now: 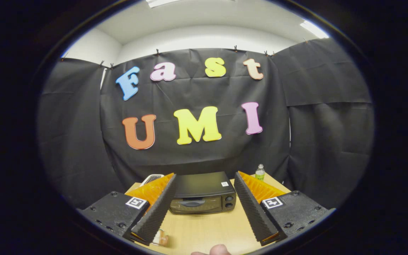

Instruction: Open the toaster oven, put the food inside, and close the toaster oven door.

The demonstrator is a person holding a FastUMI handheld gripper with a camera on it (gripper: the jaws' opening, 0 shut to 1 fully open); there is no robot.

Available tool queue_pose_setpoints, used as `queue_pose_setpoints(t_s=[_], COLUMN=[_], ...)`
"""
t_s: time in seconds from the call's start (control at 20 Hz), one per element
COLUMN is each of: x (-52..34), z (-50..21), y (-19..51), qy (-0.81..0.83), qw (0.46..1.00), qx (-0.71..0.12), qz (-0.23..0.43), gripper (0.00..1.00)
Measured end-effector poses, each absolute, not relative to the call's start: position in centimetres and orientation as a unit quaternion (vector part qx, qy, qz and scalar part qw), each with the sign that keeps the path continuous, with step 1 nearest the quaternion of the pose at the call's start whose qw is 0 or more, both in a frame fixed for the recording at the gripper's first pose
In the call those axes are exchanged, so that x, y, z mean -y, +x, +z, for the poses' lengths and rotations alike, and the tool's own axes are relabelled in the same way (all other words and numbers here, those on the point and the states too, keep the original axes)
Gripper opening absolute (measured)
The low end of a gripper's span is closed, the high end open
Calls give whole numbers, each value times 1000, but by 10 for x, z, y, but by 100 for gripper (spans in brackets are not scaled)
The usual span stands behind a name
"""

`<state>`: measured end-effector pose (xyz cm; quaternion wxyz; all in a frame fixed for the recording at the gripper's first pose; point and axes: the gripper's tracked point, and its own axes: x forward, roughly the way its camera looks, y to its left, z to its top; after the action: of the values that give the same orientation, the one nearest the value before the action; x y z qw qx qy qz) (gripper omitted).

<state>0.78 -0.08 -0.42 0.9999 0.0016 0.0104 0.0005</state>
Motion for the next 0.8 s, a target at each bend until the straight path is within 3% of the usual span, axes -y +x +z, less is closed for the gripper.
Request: queue_pose_setpoints(t_s=[0.45,0.8], x=[0,-18], z=[-25,-90], y=[36,108], qy=[-2,-15], qw=[1000,997], qx=[-30,-68], qz=[8,32], gripper=[100,100])
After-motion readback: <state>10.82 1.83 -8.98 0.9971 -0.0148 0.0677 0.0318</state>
